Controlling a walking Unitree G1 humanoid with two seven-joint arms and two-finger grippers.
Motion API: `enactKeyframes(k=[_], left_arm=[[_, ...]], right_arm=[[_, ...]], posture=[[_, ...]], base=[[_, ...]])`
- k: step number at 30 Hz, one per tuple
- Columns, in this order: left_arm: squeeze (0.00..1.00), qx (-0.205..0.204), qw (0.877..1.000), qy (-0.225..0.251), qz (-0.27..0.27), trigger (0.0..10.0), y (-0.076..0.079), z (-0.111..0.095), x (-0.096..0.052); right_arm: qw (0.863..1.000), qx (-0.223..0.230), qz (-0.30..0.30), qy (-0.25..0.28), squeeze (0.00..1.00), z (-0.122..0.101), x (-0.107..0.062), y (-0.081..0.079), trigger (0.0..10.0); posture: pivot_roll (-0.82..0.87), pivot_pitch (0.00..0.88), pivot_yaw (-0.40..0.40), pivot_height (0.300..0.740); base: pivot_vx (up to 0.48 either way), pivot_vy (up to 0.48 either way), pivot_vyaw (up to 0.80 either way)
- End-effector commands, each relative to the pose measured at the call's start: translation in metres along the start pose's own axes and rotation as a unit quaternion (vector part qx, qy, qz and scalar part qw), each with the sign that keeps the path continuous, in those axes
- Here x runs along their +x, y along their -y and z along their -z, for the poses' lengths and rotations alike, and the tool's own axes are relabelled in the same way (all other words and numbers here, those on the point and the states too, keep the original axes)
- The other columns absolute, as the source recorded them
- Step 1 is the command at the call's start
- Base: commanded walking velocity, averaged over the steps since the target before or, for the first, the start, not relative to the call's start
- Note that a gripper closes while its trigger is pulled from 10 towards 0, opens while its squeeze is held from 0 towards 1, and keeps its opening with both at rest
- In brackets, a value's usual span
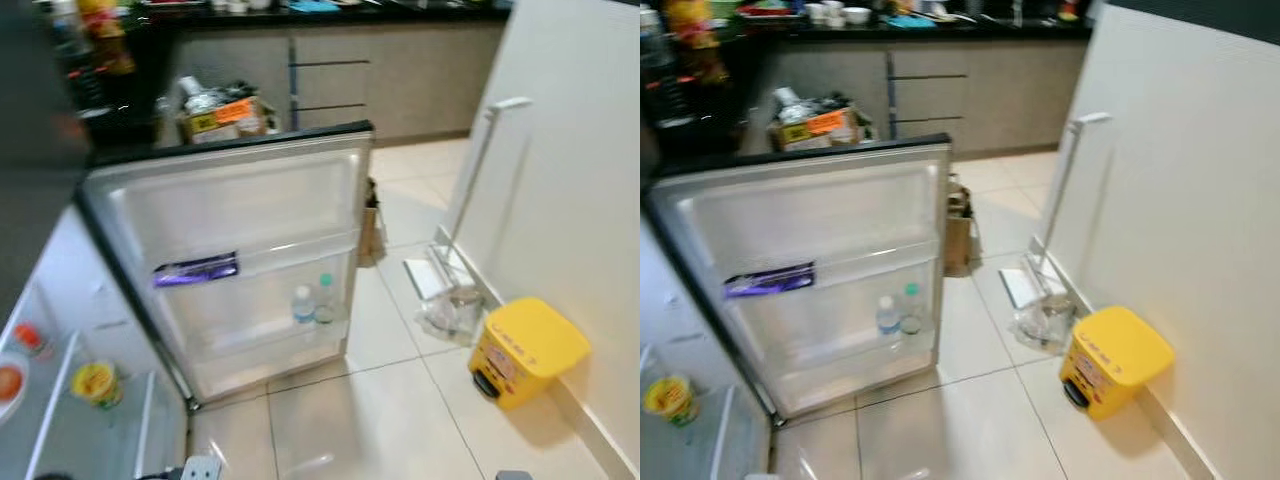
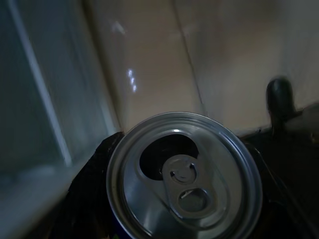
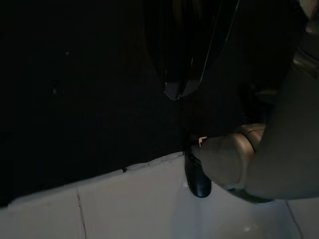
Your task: Restocking fridge
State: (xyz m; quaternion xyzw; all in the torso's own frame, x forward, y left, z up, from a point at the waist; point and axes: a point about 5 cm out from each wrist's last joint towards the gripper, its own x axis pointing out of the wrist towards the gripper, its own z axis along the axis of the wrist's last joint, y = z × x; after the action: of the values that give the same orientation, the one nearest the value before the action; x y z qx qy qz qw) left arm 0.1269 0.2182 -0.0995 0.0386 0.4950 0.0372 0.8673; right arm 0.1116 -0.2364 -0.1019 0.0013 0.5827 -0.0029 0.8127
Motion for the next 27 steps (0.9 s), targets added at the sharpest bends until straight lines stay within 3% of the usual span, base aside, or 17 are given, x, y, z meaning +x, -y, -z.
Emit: enactKeyframes(k=[1, 12, 17, 27], left_arm=[[0.0, -0.002, 1.0, -0.015, -0.001, 10.0, 0.001, 0.01, -0.002], [0.0, -0.019, 1.0, 0.016, -0.017, 10.0, -0.003, -0.009, 0.002], [0.0, -0.022, 0.999, 0.03, -0.012, 10.0, -0.003, -0.019, 0.003], [0.0, -0.023, 0.999, 0.026, -0.013, 10.0, 0.0, -0.014, 0.003]], right_arm=[[1.0, -0.001, 0.003, 0.014, 0.0, -0.007, 0.0, 0.001, 10.0], [0.999, 0.003, -0.008, 0.039, 0.0, -0.016, 0.0, -0.001, 10.0], [0.999, 0.002, -0.012, 0.044, 0.0, -0.018, 0.001, -0.003, 10.0], [0.999, -0.007, -0.021, 0.04, 0.0, -0.015, 0.001, -0.008, 10.0]], posture=[[-0.09, 0.0, -0.011, 0.74], [-0.09, 0.0, -0.015, 0.74], [-0.09, 0.0, -0.015, 0.74], [-0.09, 0.0, -0.015, 0.74]], base=[[0.0, 0.0, 0.0], [0.0, -0.05, 0.0], [0.0, -0.442, 0.0], [0.0, -0.442, 0.0]])
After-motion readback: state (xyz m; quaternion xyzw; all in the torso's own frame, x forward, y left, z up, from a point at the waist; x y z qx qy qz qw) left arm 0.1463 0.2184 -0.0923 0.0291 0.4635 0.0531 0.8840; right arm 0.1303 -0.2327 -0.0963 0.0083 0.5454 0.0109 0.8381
